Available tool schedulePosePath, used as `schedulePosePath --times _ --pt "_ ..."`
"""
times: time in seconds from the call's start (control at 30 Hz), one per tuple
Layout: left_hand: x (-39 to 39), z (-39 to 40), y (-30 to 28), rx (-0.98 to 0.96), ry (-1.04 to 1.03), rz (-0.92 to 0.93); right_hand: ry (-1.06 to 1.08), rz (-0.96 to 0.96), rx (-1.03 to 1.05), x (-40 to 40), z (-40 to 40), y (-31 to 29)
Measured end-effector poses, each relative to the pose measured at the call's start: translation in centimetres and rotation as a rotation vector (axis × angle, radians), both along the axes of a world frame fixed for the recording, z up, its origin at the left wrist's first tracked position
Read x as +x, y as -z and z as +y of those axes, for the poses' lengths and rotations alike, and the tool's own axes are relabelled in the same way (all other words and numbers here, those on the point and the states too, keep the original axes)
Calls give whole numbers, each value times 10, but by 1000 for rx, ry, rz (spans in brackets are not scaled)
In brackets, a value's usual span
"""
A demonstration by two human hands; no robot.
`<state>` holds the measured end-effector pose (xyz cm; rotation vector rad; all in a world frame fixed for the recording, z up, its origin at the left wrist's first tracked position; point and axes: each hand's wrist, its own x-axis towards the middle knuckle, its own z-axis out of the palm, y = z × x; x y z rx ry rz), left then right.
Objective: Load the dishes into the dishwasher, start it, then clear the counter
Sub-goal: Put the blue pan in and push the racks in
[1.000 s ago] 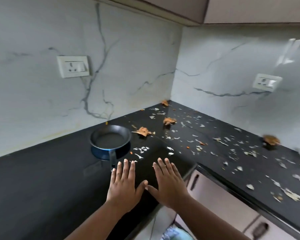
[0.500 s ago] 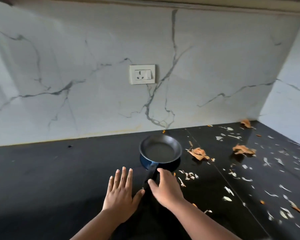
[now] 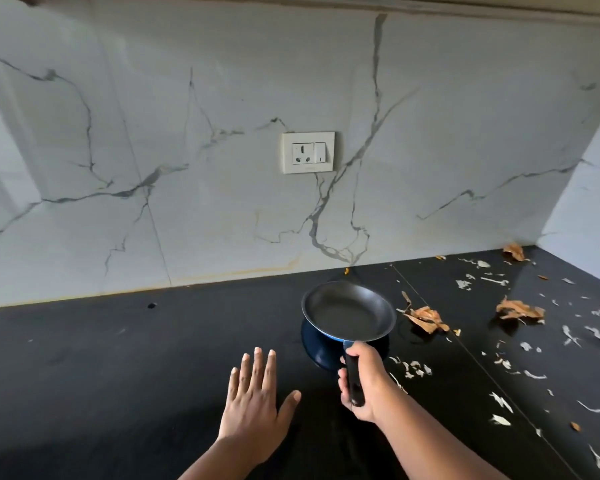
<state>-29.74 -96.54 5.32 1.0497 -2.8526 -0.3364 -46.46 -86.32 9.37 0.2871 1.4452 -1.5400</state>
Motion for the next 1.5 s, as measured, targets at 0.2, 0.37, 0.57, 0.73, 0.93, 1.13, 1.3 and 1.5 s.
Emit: schedulePosePath --times 0.2,0.37,0.57,0.73,0.93,1.13,1.3,1.5 --pt "-31 -4 -2 45 218 39 189 -110 -284 24 34 -17" --pt "-67 38 2 110 455 51 435 -56 -294 46 104 -29" --pt "-88 144 -7 150 786 89 791 77 -280 79 222 -37" --pt "-70 244 -4 115 1030 63 1038 152 -274 143 326 -24" --pt "5 384 0 102 1325 59 1272 160 -209 259 445 -11" --pt "122 526 7 62 1586 -41 1521 136 -47 405 555 0" --pt "197 617 8 52 1779 -112 1746 107 0 504 618 19" --pt "252 699 22 -37 1985 -163 1974 75 34 581 658 43"
